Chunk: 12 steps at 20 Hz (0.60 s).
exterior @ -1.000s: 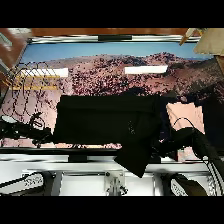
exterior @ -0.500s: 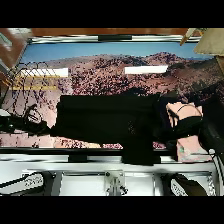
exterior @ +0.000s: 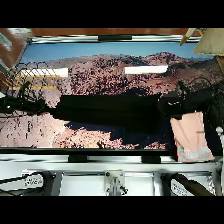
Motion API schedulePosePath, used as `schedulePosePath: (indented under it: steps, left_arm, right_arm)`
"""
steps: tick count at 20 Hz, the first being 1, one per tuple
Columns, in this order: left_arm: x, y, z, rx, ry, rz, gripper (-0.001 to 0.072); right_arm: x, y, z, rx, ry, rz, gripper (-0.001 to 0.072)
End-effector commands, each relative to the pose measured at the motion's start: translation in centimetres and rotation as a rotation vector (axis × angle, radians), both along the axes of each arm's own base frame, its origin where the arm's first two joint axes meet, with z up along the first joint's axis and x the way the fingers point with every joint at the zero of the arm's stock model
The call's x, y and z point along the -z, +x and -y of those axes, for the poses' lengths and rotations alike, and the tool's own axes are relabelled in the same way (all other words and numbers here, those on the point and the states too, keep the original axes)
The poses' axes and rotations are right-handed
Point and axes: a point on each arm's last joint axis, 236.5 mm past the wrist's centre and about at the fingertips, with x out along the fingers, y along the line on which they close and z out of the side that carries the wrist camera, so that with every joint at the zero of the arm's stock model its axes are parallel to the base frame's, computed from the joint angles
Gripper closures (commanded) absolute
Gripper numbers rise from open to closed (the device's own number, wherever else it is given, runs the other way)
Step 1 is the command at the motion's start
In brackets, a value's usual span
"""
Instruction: Fold the shirts.
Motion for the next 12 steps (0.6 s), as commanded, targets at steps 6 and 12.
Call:
schedulePosePath:
  steps: [6,12]
  left_arm:
    - [1.1,6.2,0.3,-0.052,-0.029,-0.002,0.0678]
    - [3.0,8.1,0.5,-0.109,-0.020,-0.006,0.0678]
  right_arm:
    - [1.0,10.8,1.7,0.032,-0.021,0.071,0.0649]
    - [5.0,12.8,2.5,0.046,-0.040,0.031,0.0648]
